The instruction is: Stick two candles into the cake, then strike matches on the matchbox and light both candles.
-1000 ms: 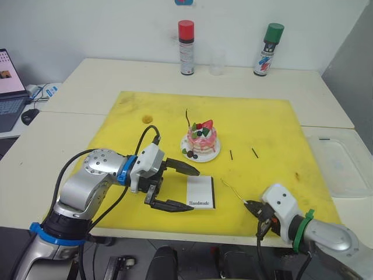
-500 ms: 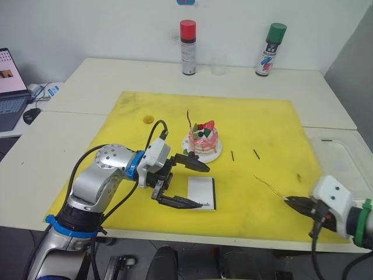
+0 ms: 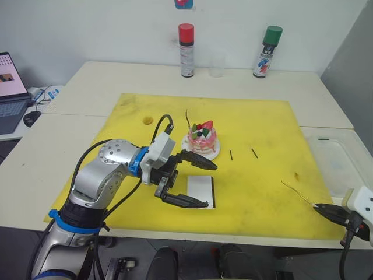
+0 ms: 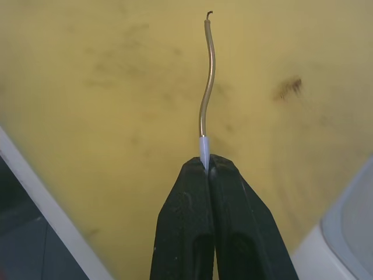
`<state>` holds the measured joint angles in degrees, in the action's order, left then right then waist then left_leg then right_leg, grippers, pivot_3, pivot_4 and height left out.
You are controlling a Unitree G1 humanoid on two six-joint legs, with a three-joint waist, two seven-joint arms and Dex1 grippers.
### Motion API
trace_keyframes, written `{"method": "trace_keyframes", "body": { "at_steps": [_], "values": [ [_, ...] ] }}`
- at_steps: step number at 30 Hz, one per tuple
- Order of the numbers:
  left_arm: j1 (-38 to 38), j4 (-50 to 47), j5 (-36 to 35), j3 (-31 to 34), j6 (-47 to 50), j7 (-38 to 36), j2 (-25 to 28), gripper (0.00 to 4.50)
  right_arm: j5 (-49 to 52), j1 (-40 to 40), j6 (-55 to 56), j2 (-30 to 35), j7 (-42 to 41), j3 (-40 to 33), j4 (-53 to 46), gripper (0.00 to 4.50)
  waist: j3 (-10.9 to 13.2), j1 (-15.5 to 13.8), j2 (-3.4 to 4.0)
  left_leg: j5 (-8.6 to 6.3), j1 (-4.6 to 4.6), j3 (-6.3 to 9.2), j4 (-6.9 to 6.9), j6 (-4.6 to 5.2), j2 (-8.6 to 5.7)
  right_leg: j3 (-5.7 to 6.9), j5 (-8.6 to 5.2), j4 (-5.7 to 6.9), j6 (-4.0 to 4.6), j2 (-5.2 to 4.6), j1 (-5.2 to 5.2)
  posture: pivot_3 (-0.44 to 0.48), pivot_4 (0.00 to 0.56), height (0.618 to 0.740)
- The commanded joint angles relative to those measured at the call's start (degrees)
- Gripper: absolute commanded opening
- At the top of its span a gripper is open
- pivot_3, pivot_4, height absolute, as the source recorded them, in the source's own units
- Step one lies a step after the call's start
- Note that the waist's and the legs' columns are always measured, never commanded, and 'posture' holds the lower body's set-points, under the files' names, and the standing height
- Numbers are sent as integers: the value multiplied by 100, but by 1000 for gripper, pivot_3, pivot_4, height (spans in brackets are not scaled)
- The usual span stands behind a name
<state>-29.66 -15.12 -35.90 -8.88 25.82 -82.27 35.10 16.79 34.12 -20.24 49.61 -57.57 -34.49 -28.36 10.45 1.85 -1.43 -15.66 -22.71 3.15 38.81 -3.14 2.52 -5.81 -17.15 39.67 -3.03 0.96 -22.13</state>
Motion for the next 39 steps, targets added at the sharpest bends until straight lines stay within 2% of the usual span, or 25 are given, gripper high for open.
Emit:
{"method": "trace_keyframes", "body": {
  "at_steps": [1,7,13,16,22,25,29,31,33,35,39],
  "values": [
    [-118,-53,-83,-15,9,-33,-15,4500,-73,-14,244,59,-159,-48,232,28,0,-1,0,0,-1,0,-1,0,0,0,0,-3,0,0,0,0,150,724],
    [-103,-102,-81,-71,46,-4,-36,4500,-289,64,506,153,-348,97,723,28,1,-1,1,0,-3,0,-3,0,0,0,0,-9,0,0,0,0,150,724],
    [-70,-122,-32,-53,9,93,-50,4500,-269,-66,86,366,-389,285,902,28,1,3,1,0,-1,-2,-3,0,0,-3,1,-8,-2,0,1,0,150,724],
    [-65,-134,-38,-43,24,122,-41,4500,-268,-93,40,438,-456,294,1002,648,1,-1,1,0,-1,-2,-2,0,0,-3,3,-9,-4,0,2,0,150,724],
    [-43,-115,-26,-58,-4,193,-67,4500,42,-188,-303,644,-650,-153,701,2651,2,-2,5,0,-6,0,-3,0,0,0,3,-19,-4,-1,3,0,150,724],
    [-48,-88,-1,-81,-50,212,-105,4500,241,-195,-603,772,-818,-468,422,2651,5,-4,10,0,-6,0,-3,0,0,1,3,-20,-4,-1,3,0,150,724],
    [-67,-35,158,-160,-258,164,-174,4500,353,-139,-1565,1301,-1100,-825,-333,2651,11,6,23,0,-5,-2,-3,0,-1,-4,7,-20,-12,-1,3,0,150,724],
    [-64,-29,227,-197,-324,154,-191,4500,-276,-3,-1989,1800,-925,-608,-519,2651,11,5,23,0,-4,0,-3,0,-1,-2,9,-20,-14,0,3,0,150,724],
    [-50,-47,246,-225,-358,185,-222,4500,-443,-155,-2614,2157,-661,-360,-592,2651,13,-1,22,0,-4,-2,-2,0,-4,-6,10,-23,-17,-1,3,0,150,724],
    [4,-97,249,-240,-383,200,-234,4500,161,-685,-3621,2451,-651,-66,-741,2651,14,0,20,0,-7,-2,-1,0,-2,-5,11,-28,-18,-1,3,0,150,724],
    [78,-198,250,-255,-378,252,-268,4500,491,-1513,-4269,2680,-461,665,-639,2651,14,-2,22,0,-13,-4,-3,0,-1,-6,13,-40,-19,-2,3,0,150,724]
  ]
}}
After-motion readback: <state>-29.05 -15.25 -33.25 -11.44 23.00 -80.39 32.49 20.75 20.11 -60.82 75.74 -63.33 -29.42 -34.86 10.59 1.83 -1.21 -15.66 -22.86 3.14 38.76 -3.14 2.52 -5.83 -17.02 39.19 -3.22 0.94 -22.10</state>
